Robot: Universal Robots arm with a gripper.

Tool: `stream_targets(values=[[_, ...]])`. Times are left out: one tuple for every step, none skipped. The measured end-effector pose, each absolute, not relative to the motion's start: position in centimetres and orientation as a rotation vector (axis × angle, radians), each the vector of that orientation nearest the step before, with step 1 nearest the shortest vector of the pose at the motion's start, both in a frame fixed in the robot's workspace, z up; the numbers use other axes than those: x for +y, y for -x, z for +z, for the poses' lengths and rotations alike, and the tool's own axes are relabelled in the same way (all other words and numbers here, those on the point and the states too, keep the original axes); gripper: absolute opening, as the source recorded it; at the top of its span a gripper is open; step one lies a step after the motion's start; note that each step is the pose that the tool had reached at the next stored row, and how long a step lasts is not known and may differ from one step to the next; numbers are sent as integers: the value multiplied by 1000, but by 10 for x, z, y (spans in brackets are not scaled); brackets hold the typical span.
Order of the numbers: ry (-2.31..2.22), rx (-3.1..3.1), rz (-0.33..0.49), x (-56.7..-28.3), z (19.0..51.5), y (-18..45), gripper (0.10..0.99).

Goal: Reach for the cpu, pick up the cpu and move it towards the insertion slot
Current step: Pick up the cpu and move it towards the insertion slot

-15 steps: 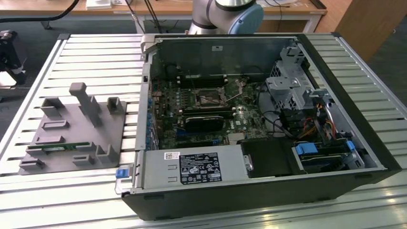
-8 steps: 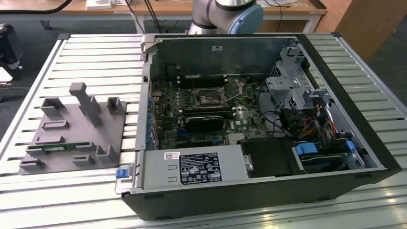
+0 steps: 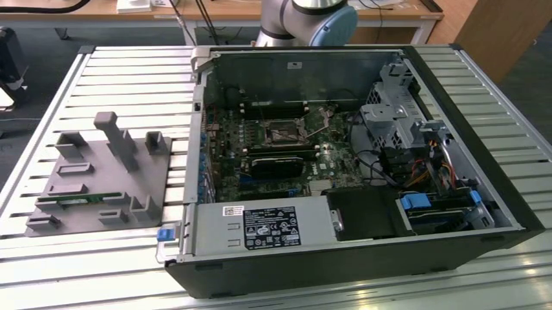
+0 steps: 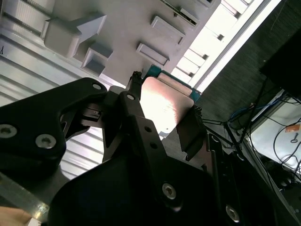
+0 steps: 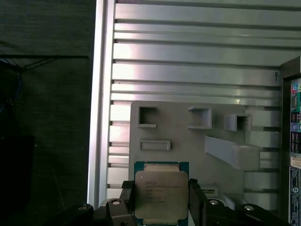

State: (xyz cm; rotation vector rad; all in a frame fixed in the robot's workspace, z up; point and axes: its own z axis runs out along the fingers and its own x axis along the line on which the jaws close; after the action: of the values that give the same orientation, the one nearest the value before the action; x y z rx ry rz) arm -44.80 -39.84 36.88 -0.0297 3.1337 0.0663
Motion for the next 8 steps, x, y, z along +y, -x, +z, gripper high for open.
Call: stream_targets(values=[[30, 3134, 66, -398, 370, 448, 545], [30, 3134, 66, -398, 371, 448, 545], [30, 3134, 66, -398, 372, 448, 545], [30, 3134, 65, -398, 374, 448, 545], [30, 3134, 63, -397, 375, 448, 545], [30, 3134, 62, -397, 377, 448, 545], [30, 3134, 61, -397, 379, 448, 545], [30, 3134, 60, -397, 382, 448, 545]])
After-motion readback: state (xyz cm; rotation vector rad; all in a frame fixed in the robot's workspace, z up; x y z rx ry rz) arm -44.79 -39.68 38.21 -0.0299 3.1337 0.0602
